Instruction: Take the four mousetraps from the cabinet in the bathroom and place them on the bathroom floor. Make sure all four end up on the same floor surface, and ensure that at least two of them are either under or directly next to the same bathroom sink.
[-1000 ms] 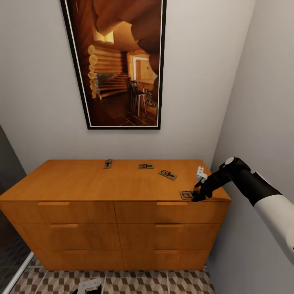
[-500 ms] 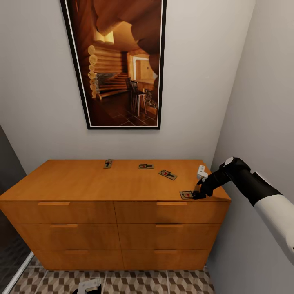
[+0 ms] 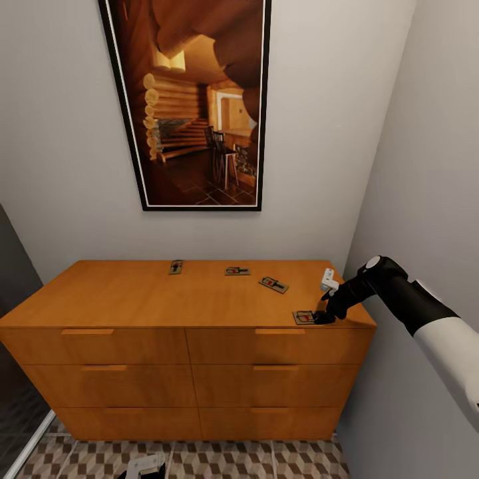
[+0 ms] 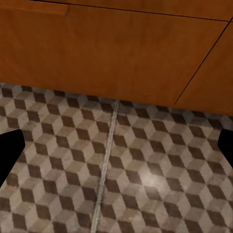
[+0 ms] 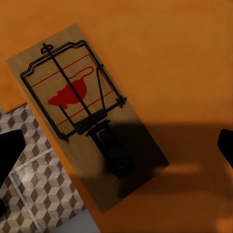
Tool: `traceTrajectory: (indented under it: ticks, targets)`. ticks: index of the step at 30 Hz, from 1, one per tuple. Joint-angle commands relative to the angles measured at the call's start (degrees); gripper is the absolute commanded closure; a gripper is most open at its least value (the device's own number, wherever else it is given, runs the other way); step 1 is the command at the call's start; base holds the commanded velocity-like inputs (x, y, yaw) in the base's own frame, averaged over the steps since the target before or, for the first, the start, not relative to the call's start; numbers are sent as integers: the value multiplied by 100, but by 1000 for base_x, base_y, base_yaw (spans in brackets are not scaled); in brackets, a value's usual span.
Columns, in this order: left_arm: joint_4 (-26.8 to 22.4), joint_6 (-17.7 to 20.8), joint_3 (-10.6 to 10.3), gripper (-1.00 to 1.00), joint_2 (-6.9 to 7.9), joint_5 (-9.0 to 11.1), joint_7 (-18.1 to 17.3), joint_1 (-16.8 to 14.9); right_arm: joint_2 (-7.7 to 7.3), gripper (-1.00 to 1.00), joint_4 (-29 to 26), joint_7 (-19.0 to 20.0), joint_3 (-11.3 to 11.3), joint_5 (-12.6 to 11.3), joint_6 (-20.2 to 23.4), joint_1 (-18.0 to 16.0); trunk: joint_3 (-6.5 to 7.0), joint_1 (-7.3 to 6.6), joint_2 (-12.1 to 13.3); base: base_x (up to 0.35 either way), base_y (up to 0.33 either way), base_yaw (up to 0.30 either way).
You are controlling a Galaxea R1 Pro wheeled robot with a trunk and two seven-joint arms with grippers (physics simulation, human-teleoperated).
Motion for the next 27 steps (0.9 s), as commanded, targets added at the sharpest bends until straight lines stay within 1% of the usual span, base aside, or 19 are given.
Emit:
traceTrajectory:
  ticks: [1, 8, 16, 27]
  targets:
    - [4, -20, 26, -100, -3, -1, 0, -4, -4, -100, -9, 20, 13, 14, 55, -5, -6, 0, -3, 0, 0, 0]
    - [4, -20, 26, -100, -3, -1, 0, -4, -4, -100, -5, 20, 13, 9, 61, -5, -6, 0, -3, 0, 4, 0]
    - [4, -20, 26, -100, -3, -1, 0, -4, -4, -100, -2, 19, 13, 14, 62, -5, -6, 0, -3, 0, 95, 0]
    - [4, -20, 26, -100, -3, -1, 0, -4, -4, -100, -1, 19, 13, 14, 62, -5, -6, 0, -3, 0, 20, 0]
